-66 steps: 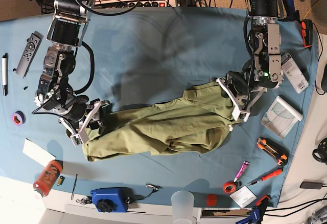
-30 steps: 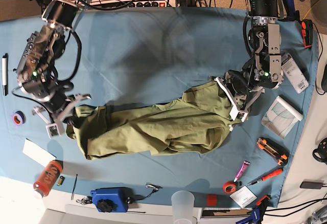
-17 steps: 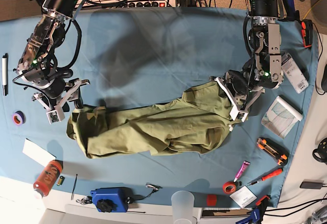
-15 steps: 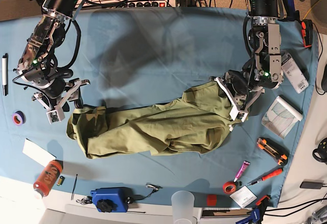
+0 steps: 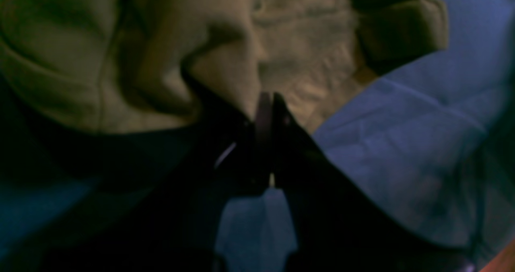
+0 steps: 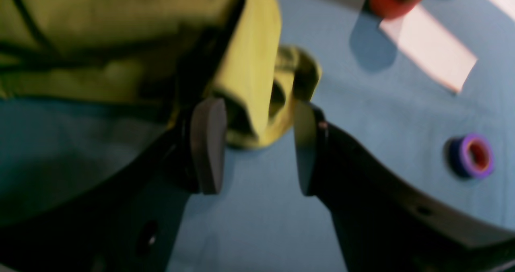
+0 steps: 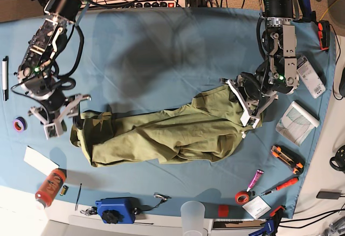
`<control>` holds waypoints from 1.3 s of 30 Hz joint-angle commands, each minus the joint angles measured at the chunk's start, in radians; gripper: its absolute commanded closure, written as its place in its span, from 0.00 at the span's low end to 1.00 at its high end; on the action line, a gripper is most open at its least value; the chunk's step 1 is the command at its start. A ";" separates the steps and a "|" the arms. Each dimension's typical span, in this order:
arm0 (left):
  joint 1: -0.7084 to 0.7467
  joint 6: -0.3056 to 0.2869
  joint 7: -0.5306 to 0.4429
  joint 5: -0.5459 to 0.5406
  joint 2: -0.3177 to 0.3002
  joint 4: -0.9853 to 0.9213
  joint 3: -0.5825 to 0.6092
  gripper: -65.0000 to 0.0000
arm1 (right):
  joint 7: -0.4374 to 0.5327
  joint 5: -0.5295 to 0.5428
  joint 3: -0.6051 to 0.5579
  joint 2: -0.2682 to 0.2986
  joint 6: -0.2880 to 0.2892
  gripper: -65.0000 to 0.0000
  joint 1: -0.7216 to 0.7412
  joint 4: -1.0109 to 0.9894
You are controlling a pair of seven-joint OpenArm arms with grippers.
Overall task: Layout the t-shirt on the table in an organized manner, then fold the t-shirt properly
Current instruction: 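Grasp the shirt hem with the right gripper beside the left gripper, then lift the shirt high with both grippers, stretching it between them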
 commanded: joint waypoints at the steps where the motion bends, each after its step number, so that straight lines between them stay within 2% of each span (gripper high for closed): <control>1: -0.019 -0.004 -0.014 -0.014 -0.003 0.020 -0.003 1.00 | 0.030 0.011 -0.003 0.014 -0.003 0.57 0.033 0.016; 6: -0.018 -0.004 -0.014 -0.014 -0.003 0.020 -0.003 1.00 | 0.026 -0.001 -0.076 0.017 -0.006 0.57 0.095 -0.088; 10: -0.018 -0.004 -0.011 -0.014 -0.003 0.020 -0.003 1.00 | 0.044 -0.089 -0.143 0.017 -0.070 0.57 0.143 -0.229; 14: -0.016 -0.004 -0.007 -0.014 -0.003 0.020 -0.003 1.00 | 0.046 -0.101 -0.175 0.017 -0.082 0.58 0.170 -0.303; 15: -0.016 -0.004 -0.007 -0.014 -0.003 0.020 -0.003 1.00 | 0.037 -0.101 -0.175 0.016 -0.095 0.61 0.169 -0.304; 16: -0.016 -0.004 -0.007 -0.014 -0.003 0.020 -0.003 1.00 | 0.020 -0.102 -0.174 0.017 -0.114 0.71 0.171 -0.303; 18: -0.016 -0.004 -0.006 -0.014 -0.003 0.020 -0.003 1.00 | -0.024 -0.118 -0.172 0.018 -0.180 0.98 0.176 -0.302; 20: -0.017 -0.003 -0.005 -0.014 -0.003 0.021 -0.003 1.00 | -0.030 -0.156 -0.172 0.029 -0.194 1.00 0.181 -0.299; 24: -0.016 0.016 0.028 -0.035 -0.014 0.051 -0.003 1.00 | -0.023 -0.155 -0.172 0.082 -0.194 1.00 0.183 -0.233; 27: -0.016 0.026 0.068 -0.084 -0.034 0.114 -0.006 1.00 | -0.036 -0.100 -0.172 0.134 -0.194 1.00 0.183 -0.142; 31: -0.005 0.026 0.098 -0.090 -0.039 0.222 -0.046 1.00 | -0.098 -0.013 -0.170 0.183 -0.196 1.00 0.181 -0.019; 36: 0.086 0.019 0.089 -0.123 -0.039 0.358 -0.154 1.00 | -0.106 0.037 -0.081 0.185 -0.196 1.00 0.172 0.063; 39: 0.161 -0.011 0.077 -0.200 -0.039 0.443 -0.243 1.00 | -0.101 0.139 0.010 0.185 -0.191 1.00 0.169 0.071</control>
